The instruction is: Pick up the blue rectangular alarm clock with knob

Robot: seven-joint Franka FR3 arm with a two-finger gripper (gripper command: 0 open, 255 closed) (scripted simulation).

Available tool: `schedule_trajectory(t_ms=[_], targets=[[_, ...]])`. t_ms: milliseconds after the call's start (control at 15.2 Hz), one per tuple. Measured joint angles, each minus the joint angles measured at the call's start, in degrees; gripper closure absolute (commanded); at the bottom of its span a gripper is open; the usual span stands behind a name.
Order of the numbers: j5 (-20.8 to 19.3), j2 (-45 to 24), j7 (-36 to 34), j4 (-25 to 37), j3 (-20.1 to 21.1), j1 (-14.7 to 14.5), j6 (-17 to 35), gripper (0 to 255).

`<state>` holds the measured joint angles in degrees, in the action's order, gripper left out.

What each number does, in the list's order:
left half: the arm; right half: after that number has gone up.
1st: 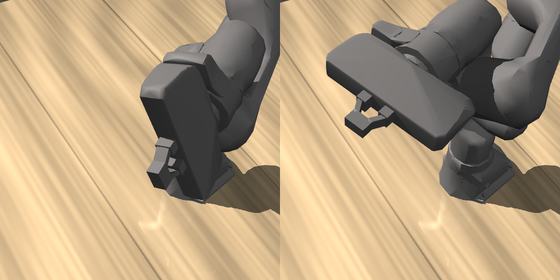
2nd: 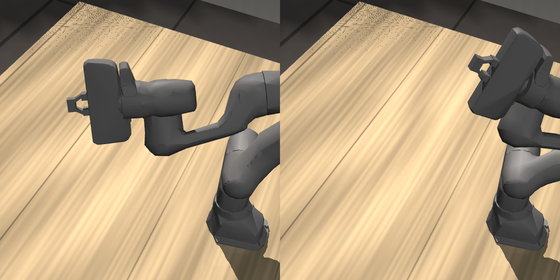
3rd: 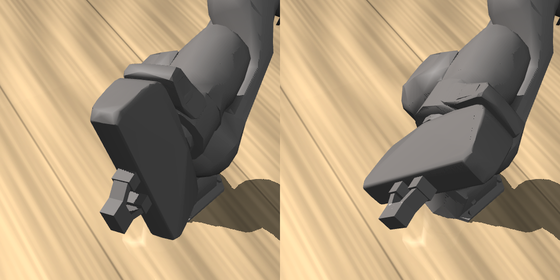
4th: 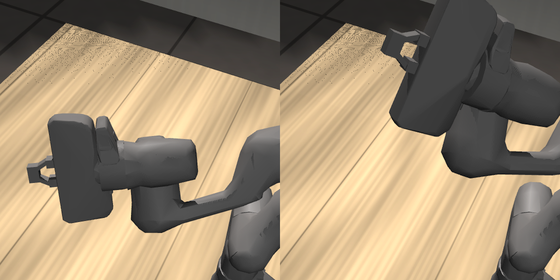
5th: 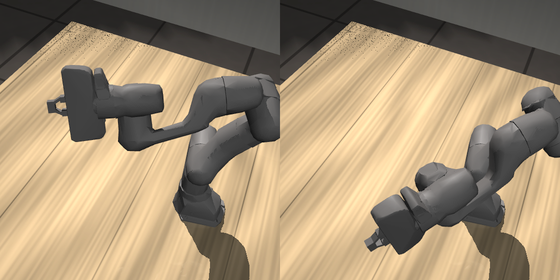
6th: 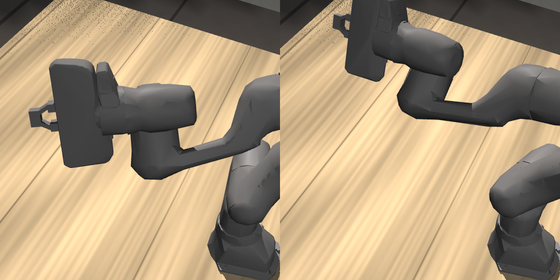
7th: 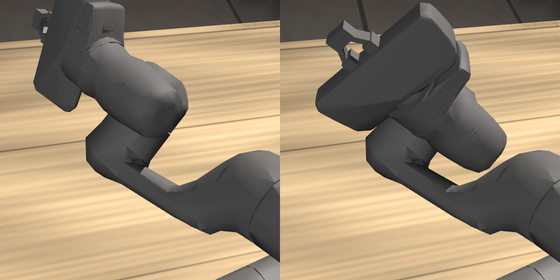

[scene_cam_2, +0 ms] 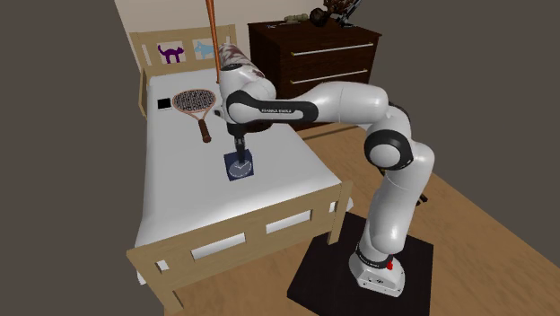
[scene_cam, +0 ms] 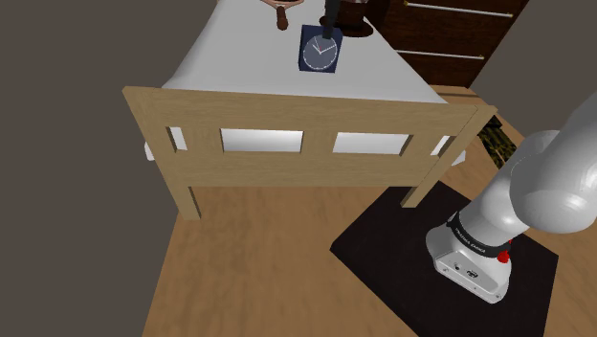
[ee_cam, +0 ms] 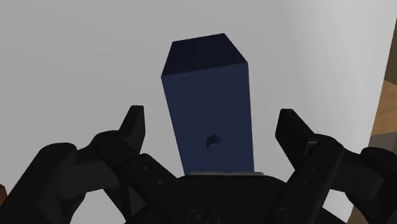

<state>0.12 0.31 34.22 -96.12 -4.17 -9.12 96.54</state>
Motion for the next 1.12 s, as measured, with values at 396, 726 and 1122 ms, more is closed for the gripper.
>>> schedule_trajectory(t_ms=[396, 726, 1122], targets=[[0.0, 0.1, 0.1, -3.5, 0.0, 0.0, 3.4, 255], [-0.1, 0.2, 0.0, -3.8, 0.0, 0.0, 3.7, 255], [0.0, 0.1, 0.0, -3.3, 0.1, -0.1, 3.2, 255]])
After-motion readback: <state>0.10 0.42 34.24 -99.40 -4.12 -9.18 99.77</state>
